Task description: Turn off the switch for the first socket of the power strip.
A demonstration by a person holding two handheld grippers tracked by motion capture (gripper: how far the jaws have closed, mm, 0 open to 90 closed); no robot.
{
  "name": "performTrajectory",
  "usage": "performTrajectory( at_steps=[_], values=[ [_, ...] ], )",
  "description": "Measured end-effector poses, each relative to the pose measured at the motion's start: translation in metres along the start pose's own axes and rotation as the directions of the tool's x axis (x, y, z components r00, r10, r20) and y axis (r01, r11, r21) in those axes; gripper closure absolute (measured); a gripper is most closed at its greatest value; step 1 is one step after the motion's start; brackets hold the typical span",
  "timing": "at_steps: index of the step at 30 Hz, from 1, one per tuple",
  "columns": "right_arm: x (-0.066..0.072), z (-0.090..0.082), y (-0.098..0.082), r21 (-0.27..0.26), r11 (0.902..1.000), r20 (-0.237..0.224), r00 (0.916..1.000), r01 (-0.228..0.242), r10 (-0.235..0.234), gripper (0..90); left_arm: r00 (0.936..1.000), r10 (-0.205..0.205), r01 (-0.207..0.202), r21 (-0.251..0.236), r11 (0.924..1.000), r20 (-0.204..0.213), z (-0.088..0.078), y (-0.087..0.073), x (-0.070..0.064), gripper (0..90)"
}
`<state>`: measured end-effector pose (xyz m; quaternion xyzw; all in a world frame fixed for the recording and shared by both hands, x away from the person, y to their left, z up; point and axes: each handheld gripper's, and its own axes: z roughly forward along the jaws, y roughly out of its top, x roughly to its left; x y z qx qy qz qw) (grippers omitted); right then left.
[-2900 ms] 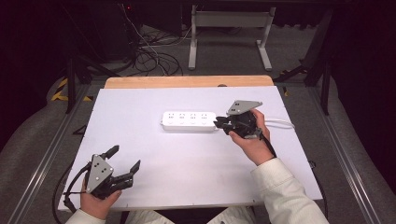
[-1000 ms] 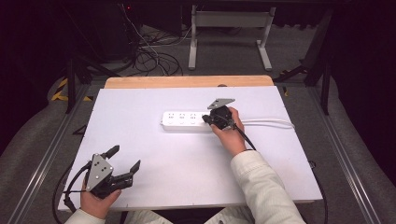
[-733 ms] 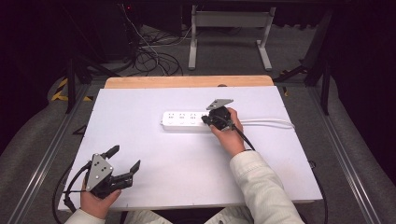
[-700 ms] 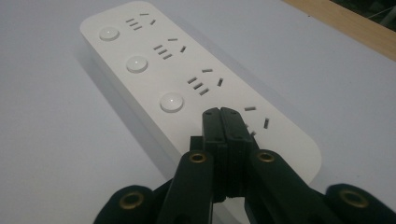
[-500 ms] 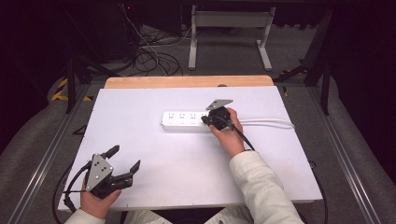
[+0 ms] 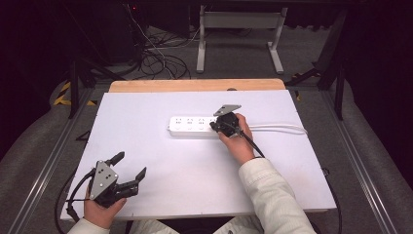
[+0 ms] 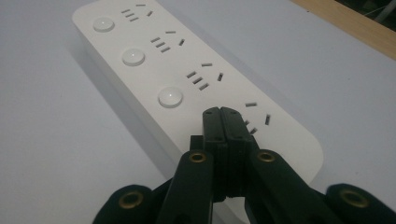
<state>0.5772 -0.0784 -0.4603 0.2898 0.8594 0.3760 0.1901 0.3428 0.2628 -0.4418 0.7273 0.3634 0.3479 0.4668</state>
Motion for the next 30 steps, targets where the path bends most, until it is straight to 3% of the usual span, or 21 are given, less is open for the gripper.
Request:
performTrajectory(
  at_steps=[13, 30],
  values=[
    [0.0040, 0.0009, 0.0000, 0.008, 0.9999, 0.025, 0.9997, 0.006, -0.006, 90.0, 1.0000, -0.001, 0.001, 0.001, 1.0000, 0.000, 0.0001, 0.0000, -0.0004, 17.9],
    [0.0053, 0.0012, 0.0004, 0.013, 0.9995, 0.038, 0.9989, -0.028, 0.027, 90.0, 1.0000, 0.004, -0.004, -0.002, 1.0000, -0.003, -0.0005, 0.0003, -0.0005, 17.9]
  ],
)
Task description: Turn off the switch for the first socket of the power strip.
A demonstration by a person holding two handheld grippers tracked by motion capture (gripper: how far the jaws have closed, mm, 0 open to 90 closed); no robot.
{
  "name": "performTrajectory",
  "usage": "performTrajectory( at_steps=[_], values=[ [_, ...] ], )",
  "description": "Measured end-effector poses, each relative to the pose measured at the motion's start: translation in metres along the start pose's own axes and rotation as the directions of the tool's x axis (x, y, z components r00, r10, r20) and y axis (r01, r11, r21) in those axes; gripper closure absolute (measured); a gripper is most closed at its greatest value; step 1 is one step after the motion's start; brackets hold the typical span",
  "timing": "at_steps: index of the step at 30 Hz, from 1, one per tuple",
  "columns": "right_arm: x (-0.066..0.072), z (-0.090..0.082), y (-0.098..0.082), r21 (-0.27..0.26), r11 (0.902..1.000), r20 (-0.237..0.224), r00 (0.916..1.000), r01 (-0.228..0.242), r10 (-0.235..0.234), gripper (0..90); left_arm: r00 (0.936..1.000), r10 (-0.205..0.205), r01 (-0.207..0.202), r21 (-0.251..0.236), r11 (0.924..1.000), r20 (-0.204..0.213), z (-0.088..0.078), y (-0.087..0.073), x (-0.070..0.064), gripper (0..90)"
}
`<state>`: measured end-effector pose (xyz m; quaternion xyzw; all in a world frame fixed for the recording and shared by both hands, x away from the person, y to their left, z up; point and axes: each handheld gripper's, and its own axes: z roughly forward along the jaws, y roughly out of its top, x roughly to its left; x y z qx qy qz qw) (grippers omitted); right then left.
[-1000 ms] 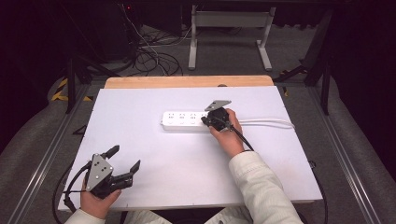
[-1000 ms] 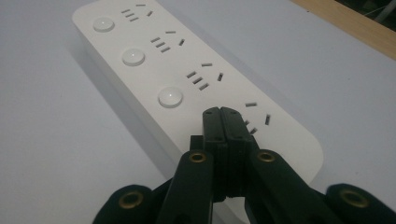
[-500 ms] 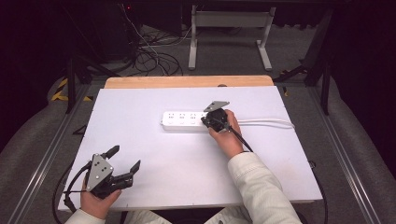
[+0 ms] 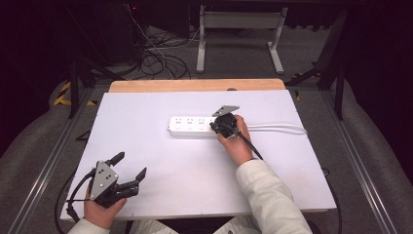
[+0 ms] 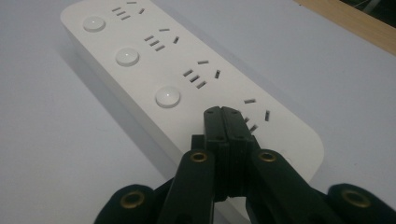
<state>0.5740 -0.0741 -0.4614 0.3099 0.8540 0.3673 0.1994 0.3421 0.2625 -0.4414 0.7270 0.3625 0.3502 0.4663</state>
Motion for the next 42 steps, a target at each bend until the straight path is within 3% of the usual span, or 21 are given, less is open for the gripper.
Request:
performTrajectory(
  at_steps=[12, 14, 19, 26, 32, 33, 34, 38, 42],
  values=[
    [0.004, 0.002, 0.002, 0.012, 0.9999, 0.023, 0.9997, -0.003, 0.003, 90.0, 1.0000, 0.004, -0.004, -0.002, 1.0000, -0.002, 0.000, 0.000, 0.000, 17.9],
    [0.005, 0.004, 0.003, 0.009, 0.9998, 0.010, 0.9998, -0.019, 0.019, 90.0, 1.0000, 0.004, -0.004, -0.003, 1.0000, -0.002, -0.001, 0.000, 0.000, 17.9],
    [0.010, 0.004, 0.005, 0.023, 0.9996, 0.050, 0.9986, 0.015, -0.017, 90.0, 1.0000, 0.001, -0.001, -0.003, 1.0000, -0.001, -0.001, 0.000, 0.001, 17.9],
    [0.005, 0.003, 0.000, -0.002, 0.9988, 0.020, 0.9986, -0.050, 0.050, 90.0, 1.0000, -0.004, 0.004, -0.005, 1.0000, -0.001, -0.003, 0.000, 0.000, 17.9],
    [0.007, 0.003, 0.001, -0.010, 0.9999, 0.034, 0.9993, -0.012, 0.012, 90.0, 1.0000, -0.005, 0.005, -0.006, 1.0000, 0.000, -0.002, 0.000, 0.000, 17.9],
    [0.007, 0.002, 0.002, -0.027, 0.9996, 0.031, 0.9994, -0.011, 0.012, 90.0, 1.0000, -0.004, 0.004, -0.006, 1.0000, 0.000, -0.002, 0.000, 0.000, 17.9],
    [0.007, 0.000, 0.003, -0.010, 0.9998, 0.030, 0.9994, -0.018, 0.018, 90.0, 1.0000, -0.004, 0.004, -0.005, 1.0000, 0.001, -0.002, 0.000, 0.000, 17.9],
    [0.007, -0.010, 0.007, -0.070, 0.9968, 0.000, 0.9992, -0.039, 0.039, 90.0, 1.0000, -0.008, 0.008, 0.000, 1.0000, 0.001, 0.000, 0.000, 0.001, 17.9],
    [0.008, -0.020, 0.010, -0.086, 0.9958, -0.007, 0.9995, -0.031, 0.031, 90.0, 1.0000, -0.005, 0.005, -0.001, 1.0000, 0.000, 0.000, 0.000, 0.000, 17.9]
  ],
)
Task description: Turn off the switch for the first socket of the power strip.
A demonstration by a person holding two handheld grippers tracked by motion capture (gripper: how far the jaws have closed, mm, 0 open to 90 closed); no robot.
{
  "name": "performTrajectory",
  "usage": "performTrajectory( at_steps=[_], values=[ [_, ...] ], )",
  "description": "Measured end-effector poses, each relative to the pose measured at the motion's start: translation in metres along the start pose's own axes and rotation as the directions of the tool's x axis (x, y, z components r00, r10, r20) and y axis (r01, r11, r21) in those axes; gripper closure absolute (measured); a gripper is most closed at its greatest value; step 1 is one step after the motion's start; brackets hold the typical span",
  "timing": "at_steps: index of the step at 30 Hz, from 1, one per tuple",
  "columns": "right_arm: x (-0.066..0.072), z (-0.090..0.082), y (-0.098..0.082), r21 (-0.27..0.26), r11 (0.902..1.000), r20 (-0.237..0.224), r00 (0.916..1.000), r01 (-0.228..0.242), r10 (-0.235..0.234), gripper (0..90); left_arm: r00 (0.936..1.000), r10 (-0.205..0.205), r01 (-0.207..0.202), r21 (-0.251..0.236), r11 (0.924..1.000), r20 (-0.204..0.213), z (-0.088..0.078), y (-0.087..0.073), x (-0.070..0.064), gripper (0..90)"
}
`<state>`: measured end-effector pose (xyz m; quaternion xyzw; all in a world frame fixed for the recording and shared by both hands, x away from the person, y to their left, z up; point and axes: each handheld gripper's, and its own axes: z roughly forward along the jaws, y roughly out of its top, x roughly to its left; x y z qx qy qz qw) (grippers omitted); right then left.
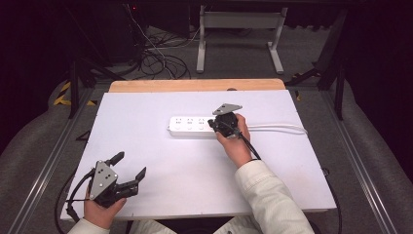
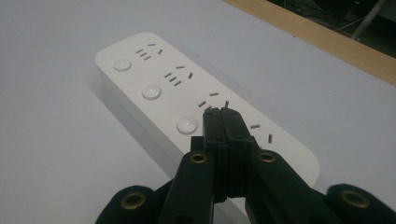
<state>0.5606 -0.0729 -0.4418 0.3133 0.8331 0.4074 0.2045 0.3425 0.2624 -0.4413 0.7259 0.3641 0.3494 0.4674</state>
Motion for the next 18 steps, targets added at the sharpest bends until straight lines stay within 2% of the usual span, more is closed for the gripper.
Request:
performTrajectory(
  at_steps=[2, 12, 15, 18],
  values=[
    [0.000, -0.006, 0.003, -0.014, 0.9999, -0.004, 1.0000, 0.003, -0.003, 89.6, 1.0000, -0.001, 0.001, 0.000, 1.0000, 0.000, 0.000, 0.000, 0.000, 17.9],
    [0.003, -0.031, 0.018, -0.072, 0.9973, -0.020, 0.9997, 0.016, -0.018, 74.1, 1.0000, -0.007, 0.007, 0.002, 1.0000, 0.001, 0.001, 0.000, 0.001, 17.8],
    [0.004, -0.034, 0.020, -0.078, 0.9968, -0.024, 0.9995, 0.016, -0.018, 66.3, 1.0000, -0.006, 0.006, 0.002, 1.0000, 0.002, 0.001, 0.000, 0.001, 17.8],
    [0.004, -0.036, 0.020, -0.077, 0.9968, -0.031, 0.9993, 0.021, -0.023, 54.0, 1.0000, -0.005, 0.005, 0.002, 1.0000, 0.003, 0.001, 0.000, 0.001, 17.8]
  ],
)
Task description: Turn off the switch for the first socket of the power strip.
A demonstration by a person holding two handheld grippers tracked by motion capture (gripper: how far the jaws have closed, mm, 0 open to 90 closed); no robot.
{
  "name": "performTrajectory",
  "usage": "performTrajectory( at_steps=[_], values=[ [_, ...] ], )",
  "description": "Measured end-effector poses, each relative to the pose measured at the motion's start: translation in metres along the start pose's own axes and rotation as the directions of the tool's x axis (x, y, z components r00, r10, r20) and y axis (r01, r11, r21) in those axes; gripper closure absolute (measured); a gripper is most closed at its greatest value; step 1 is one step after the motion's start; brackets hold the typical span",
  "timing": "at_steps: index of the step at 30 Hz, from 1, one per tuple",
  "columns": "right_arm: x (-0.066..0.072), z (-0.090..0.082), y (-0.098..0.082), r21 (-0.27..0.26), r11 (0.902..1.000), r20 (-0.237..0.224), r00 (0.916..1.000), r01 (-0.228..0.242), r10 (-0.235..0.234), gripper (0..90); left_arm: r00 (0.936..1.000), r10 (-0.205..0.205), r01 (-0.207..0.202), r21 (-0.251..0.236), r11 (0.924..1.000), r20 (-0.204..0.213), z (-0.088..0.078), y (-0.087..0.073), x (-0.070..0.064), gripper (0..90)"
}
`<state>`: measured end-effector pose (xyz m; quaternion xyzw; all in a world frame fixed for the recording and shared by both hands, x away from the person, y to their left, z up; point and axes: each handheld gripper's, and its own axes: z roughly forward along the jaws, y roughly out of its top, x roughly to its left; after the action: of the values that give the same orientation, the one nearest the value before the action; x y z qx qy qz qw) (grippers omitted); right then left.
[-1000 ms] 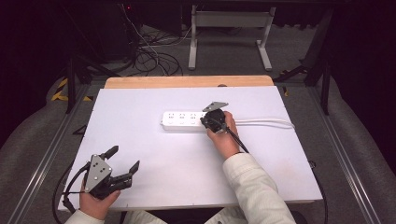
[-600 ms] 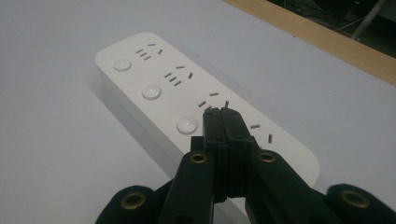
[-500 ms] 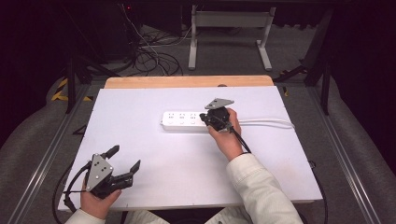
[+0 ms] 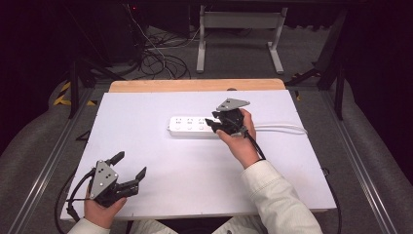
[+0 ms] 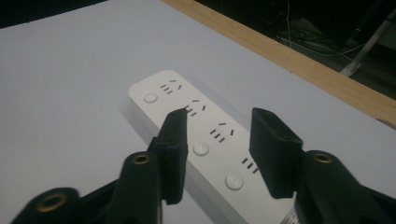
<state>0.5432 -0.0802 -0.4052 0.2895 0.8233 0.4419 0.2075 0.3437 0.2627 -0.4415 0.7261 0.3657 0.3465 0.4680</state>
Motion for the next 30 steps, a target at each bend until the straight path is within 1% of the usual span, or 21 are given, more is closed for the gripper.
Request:
performTrajectory(
  at_steps=[1, 3, 5, 8, 10, 16, 19, 22, 25, 27, 30],
  values=[
    [0.001, -0.001, 0.000, -0.005, 1.0000, 0.003, 1.0000, 0.002, -0.002, 49.0, 1.0000, -0.002, 0.002, 0.000, 1.0000, -0.002, 0.000, 0.000, 0.000, 17.8],
    [0.002, -0.005, 0.001, -0.010, 0.9996, 0.026, 0.9994, 0.025, -0.024, 43.1, 1.0000, -0.002, 0.002, 0.002, 1.0000, -0.002, 0.000, 0.000, 0.000, 17.8],
    [0.002, -0.009, 0.001, -0.018, 0.9996, 0.020, 0.9995, 0.023, -0.022, 39.8, 1.0000, -0.006, 0.006, 0.001, 1.0000, -0.001, 0.000, 0.000, 0.000, 17.8],
    [0.003, -0.017, 0.001, -0.030, 0.9993, 0.013, 0.9997, 0.023, -0.023, 35.6, 1.0000, -0.002, 0.002, -0.002, 1.0000, -0.004, 0.000, 0.000, 0.000, 17.7],
    [0.003, -0.023, 0.001, -0.037, 0.9990, 0.003, 0.9997, 0.025, -0.025, 33.8, 1.0000, -0.005, 0.005, 0.001, 1.0000, -0.002, 0.000, 0.000, 0.000, 17.7],
    [0.004, -0.043, -0.002, -0.059, 0.9982, -0.055, 0.9984, 0.015, -0.018, 29.6, 1.0000, -0.007, 0.007, -0.001, 1.0000, 0.000, -0.001, 0.000, 0.000, 17.5],
    [0.004, -0.056, -0.005, -0.073, 0.9972, -0.063, 0.9978, 0.016, -0.020, 27.8, 0.9999, -0.012, 0.012, 0.000, 0.9999, 0.003, 0.000, 0.000, 0.000, 17.3],
    [0.005, -0.070, -0.010, -0.096, 0.9954, -0.069, 0.9975, 0.009, -0.015, 24.6, 0.9999, -0.015, 0.015, -0.004, 0.9999, 0.004, -0.001, 0.000, 0.001, 17.2],
    [0.005, -0.086, -0.020, -0.113, 0.9934, -0.080, 0.9963, 0.024, -0.033, 22.9, 0.9997, -0.024, 0.024, -0.006, 0.9997, 0.007, -0.001, 0.001, 0.000, 17.1],
    [0.004, -0.094, -0.026, -0.121, 0.9924, -0.087, 0.9956, 0.025, -0.035, 22.3, 0.9997, -0.022, 0.022, -0.008, 0.9997, 0.008, -0.002, 0.001, 0.000, 16.9],
    [0.002, -0.107, -0.040, -0.134, 0.9909, -0.108, 0.9940, 0.004, -0.019, 21.4, 0.9997, -0.022, 0.022, -0.012, 0.9997, 0.009, -0.003, 0.002, -0.001, 16.6]
  ],
)
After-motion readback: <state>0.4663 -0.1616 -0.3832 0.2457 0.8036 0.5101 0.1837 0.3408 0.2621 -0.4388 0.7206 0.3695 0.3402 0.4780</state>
